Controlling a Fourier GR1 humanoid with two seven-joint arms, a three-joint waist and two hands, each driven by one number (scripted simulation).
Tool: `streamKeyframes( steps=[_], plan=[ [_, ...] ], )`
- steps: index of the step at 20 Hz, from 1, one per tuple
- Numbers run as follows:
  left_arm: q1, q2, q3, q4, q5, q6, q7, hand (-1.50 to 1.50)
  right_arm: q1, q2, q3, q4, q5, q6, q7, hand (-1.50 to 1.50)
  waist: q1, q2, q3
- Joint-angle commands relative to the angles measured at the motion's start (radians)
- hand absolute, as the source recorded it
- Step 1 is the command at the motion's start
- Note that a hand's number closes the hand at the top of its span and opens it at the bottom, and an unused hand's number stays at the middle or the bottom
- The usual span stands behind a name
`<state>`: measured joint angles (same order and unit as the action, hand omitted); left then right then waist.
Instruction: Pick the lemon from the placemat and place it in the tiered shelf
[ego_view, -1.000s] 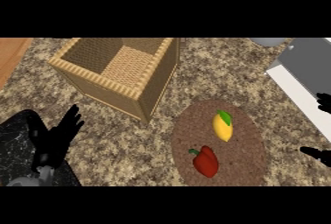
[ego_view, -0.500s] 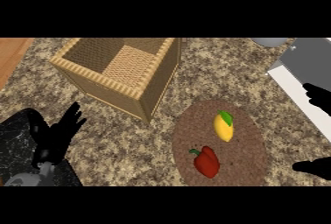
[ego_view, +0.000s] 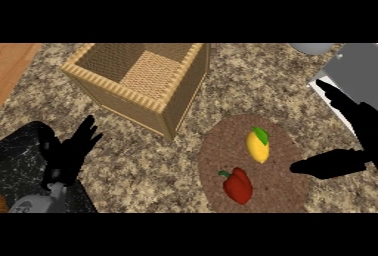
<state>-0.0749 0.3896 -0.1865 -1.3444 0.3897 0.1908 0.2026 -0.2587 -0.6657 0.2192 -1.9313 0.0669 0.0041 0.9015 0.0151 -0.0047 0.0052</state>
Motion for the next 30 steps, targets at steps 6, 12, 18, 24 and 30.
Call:
streamKeyframes(
  steps=[6, 12, 18, 24, 30],
  plan=[
    [0.005, -0.053, 0.008, 0.045, -0.035, 0.006, 0.001, 0.00, -0.159, 0.133, 0.145, 0.160, 0.131, 0.074, 0.155, -1.50, -0.006, 0.006, -0.006],
    [-0.025, -0.052, 0.035, 0.049, -0.035, -0.023, 0.026, 0.00, -0.124, 0.205, 0.218, 0.194, 0.239, 0.059, 0.209, -1.50, -0.012, 0.005, -0.006],
    [0.034, -0.032, 0.044, -0.059, -0.062, -0.013, 0.088, 0.00, -0.096, 0.213, 0.185, 0.180, 0.318, 0.083, 0.217, -1.50, -0.012, 0.003, -0.005],
    [0.043, -0.046, 0.078, -0.026, -0.075, -0.053, 0.059, 0.00, -0.152, 0.363, 0.213, 0.245, 0.418, 0.090, 0.265, -1.50, -0.010, 0.004, -0.005],
    [0.000, -0.066, 0.107, 0.051, -0.099, -0.089, 0.045, 0.00, -0.087, 0.375, 0.172, 0.323, 0.491, 0.080, 0.151, -1.50, -0.015, 0.005, -0.005]
  ],
)
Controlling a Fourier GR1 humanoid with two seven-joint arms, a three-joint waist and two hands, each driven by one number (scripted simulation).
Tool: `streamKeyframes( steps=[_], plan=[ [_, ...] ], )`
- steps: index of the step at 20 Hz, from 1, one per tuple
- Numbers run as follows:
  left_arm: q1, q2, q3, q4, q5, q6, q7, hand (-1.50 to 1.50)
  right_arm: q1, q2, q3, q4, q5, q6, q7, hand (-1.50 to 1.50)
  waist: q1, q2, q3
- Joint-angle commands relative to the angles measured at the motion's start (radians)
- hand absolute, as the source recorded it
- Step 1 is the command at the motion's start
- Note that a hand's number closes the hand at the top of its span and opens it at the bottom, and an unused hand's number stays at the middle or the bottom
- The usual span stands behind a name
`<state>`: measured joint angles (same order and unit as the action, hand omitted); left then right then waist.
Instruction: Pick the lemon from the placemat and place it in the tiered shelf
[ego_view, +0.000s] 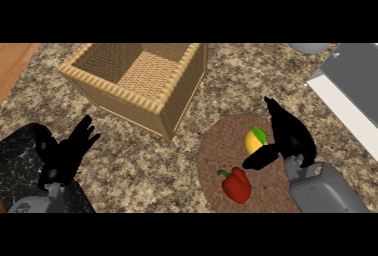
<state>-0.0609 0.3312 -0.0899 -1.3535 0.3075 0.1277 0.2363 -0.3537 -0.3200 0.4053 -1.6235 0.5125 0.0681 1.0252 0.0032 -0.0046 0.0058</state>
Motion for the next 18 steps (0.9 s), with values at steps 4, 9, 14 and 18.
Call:
streamKeyframes(
  steps=[4, 9, 14, 18],
  plan=[
    [-0.021, 0.001, 0.046, 0.017, 0.000, -0.031, 0.064, 0.00, 0.040, 0.057, 0.006, 0.017, 0.124, 0.007, 0.047, -1.50, -0.004, 0.004, -0.006],
    [-0.034, -0.051, 0.041, 0.091, -0.055, -0.027, -0.007, 0.00, 0.010, 0.106, -0.021, 0.184, 0.209, -0.065, -0.076, -1.50, -0.001, 0.006, -0.006],
    [0.029, -0.079, 0.017, -0.071, -0.078, 0.009, 0.093, 0.00, 0.071, 0.119, -0.069, 0.219, 0.215, -0.098, -0.189, -1.50, 0.000, 0.004, -0.006],
    [0.031, -0.105, 0.019, -0.003, -0.112, -0.010, 0.028, 0.00, 0.004, 0.119, -0.138, 0.316, 0.213, -0.093, -0.275, -1.50, 0.000, 0.006, -0.006]
  ],
)
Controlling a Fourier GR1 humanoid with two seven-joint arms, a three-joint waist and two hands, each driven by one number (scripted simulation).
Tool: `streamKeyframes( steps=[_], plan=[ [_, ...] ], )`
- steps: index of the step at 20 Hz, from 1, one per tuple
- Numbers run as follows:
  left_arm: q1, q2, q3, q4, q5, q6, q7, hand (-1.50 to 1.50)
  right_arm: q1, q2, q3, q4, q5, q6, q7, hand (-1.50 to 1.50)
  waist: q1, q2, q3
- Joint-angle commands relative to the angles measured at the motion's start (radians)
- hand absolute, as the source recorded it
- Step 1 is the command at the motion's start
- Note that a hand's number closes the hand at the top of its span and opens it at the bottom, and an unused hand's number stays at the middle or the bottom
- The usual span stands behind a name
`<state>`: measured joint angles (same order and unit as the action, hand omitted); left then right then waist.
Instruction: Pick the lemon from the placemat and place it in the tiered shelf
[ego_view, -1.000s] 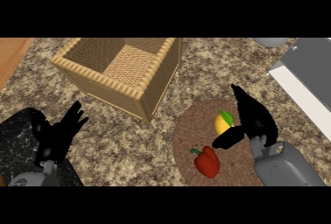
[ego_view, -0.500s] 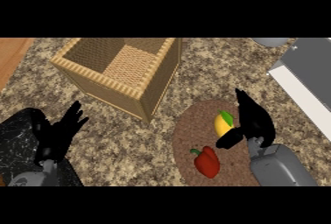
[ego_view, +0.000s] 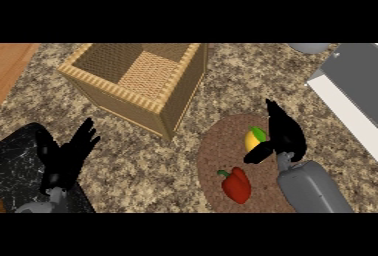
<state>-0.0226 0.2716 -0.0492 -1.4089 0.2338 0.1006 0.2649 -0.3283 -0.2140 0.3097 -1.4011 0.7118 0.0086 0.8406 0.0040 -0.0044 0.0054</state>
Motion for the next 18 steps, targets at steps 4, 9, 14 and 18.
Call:
streamKeyframes(
  steps=[4, 9, 14, 18],
  plan=[
    [-0.010, -0.038, 0.000, 0.014, -0.045, 0.012, 0.036, 0.00, -0.049, 0.053, -0.041, 0.145, 0.020, 0.001, -0.120, -1.50, 0.001, 0.005, -0.005],
    [-0.019, 0.004, 0.042, 0.058, -0.008, -0.060, 0.007, 0.00, -0.002, 0.017, 0.048, 0.157, 0.006, 0.117, -0.244, 1.50, -0.001, 0.005, -0.005],
    [-0.071, -0.025, 0.064, 0.089, -0.016, -0.048, 0.038, 0.00, -0.063, 0.092, -0.001, 0.182, 0.025, 0.075, -0.262, 1.50, -0.002, 0.005, -0.005],
    [-0.016, -0.041, 0.045, 0.054, -0.024, -0.050, 0.014, 0.00, -0.079, 0.112, -0.110, 0.210, 0.040, -0.043, -0.146, 1.50, 0.003, 0.007, -0.005]
  ],
)
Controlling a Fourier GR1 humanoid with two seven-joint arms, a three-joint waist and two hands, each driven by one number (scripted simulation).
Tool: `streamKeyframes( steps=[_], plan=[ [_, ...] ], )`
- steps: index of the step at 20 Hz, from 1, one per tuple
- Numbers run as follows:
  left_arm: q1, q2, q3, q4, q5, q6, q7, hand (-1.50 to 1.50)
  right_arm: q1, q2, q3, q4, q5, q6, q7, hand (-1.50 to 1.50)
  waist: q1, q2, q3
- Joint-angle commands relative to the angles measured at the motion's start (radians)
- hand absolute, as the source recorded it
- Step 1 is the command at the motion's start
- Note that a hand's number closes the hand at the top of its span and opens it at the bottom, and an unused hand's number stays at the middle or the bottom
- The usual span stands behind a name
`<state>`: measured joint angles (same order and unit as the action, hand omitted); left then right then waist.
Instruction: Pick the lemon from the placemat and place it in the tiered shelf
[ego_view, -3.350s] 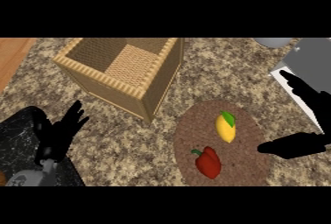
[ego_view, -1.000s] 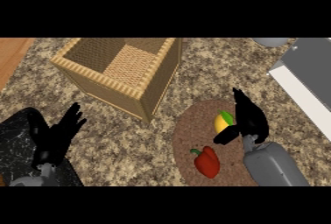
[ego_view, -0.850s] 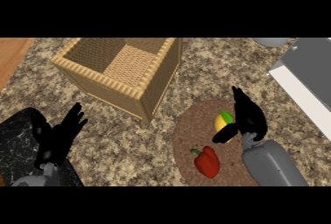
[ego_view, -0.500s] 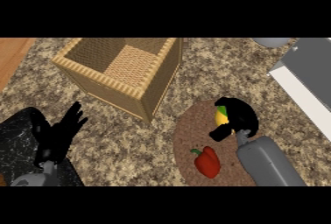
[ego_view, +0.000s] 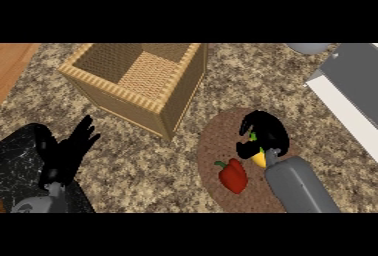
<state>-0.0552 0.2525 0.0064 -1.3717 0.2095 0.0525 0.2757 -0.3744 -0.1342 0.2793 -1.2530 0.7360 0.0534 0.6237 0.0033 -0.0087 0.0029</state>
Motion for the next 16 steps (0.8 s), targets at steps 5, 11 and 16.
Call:
streamKeyframes(
  steps=[5, 11, 16],
  plan=[
    [0.020, 0.015, 0.009, 0.002, 0.007, -0.017, 0.012, 0.00, -0.147, 0.046, -0.306, 0.113, 0.052, -0.281, 0.419, 1.50, 0.012, 0.014, -0.004],
    [0.030, 0.012, 0.015, 0.026, 0.010, -0.035, -0.012, 0.00, -0.355, -0.009, -0.277, 0.088, 0.274, -0.361, 0.567, 1.50, 0.006, 0.006, -0.006],
    [0.008, 0.015, 0.028, 0.018, 0.024, -0.029, 0.035, 0.00, -0.493, -0.024, -0.259, 0.031, 0.471, -0.280, 0.704, 1.50, -0.005, 0.000, -0.006]
  ],
)
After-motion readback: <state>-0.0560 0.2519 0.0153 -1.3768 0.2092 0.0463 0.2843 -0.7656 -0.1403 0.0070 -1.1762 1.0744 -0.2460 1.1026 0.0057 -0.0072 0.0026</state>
